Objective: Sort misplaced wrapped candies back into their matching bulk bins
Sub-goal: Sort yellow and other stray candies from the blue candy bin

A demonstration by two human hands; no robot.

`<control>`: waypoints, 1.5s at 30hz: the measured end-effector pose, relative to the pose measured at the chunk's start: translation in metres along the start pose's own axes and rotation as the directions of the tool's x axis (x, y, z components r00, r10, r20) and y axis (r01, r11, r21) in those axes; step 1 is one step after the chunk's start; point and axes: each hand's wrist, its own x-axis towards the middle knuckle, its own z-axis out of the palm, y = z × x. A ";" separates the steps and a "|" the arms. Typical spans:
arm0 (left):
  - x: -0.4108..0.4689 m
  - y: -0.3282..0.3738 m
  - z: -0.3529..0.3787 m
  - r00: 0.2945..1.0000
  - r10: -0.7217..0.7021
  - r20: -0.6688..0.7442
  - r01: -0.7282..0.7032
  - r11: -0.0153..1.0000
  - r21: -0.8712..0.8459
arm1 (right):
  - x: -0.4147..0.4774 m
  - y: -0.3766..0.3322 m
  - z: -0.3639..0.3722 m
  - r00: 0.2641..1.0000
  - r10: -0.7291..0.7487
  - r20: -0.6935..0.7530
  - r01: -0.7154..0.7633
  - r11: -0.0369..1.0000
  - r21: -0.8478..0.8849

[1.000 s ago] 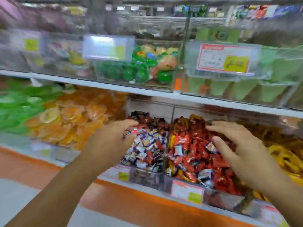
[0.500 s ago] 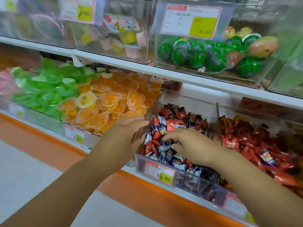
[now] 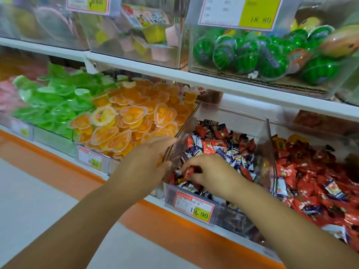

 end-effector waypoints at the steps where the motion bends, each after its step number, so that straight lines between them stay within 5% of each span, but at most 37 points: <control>1: -0.001 0.000 -0.001 1.000 0.001 -0.004 -0.001 1.000 -0.001 | -0.002 0.001 -0.005 0.999 0.027 -0.028 -0.026 0.999 0.041; 9: -0.001 0.002 0.000 0.999 0.005 -0.041 -0.005 1.000 -0.004 | -0.016 0.009 -0.051 0.973 0.217 -0.077 -0.163 0.885 0.435; 15: 0.003 0.002 0.004 0.999 -0.017 -0.043 0.016 1.000 -0.025 | -0.027 0.016 -0.060 0.965 0.254 -0.058 -0.192 0.844 0.501; 22: 0.008 0.007 0.009 0.999 -0.018 -0.051 0.018 1.000 0.006 | -0.045 0.020 -0.076 0.949 0.282 -0.140 -0.204 0.889 0.410; 29: 0.013 0.010 0.012 0.997 -0.062 -0.047 0.063 0.998 0.023 | -0.078 0.050 -0.106 0.886 0.377 -0.270 -0.188 0.825 0.533; 35: 0.014 0.021 0.021 0.988 -0.121 -0.100 0.125 0.992 0.033 | -0.119 0.089 -0.126 0.737 0.555 -0.387 -0.458 0.830 0.318; 41: 0.002 0.020 0.020 0.993 -0.102 -0.062 0.105 0.993 0.045 | -0.141 0.104 -0.125 0.821 0.510 -0.255 -0.441 0.852 0.282; 45: -0.007 0.019 0.016 0.993 -0.100 -0.065 0.098 0.995 -0.037 | -0.129 0.085 -0.125 0.842 0.408 -0.354 -0.377 0.913 0.155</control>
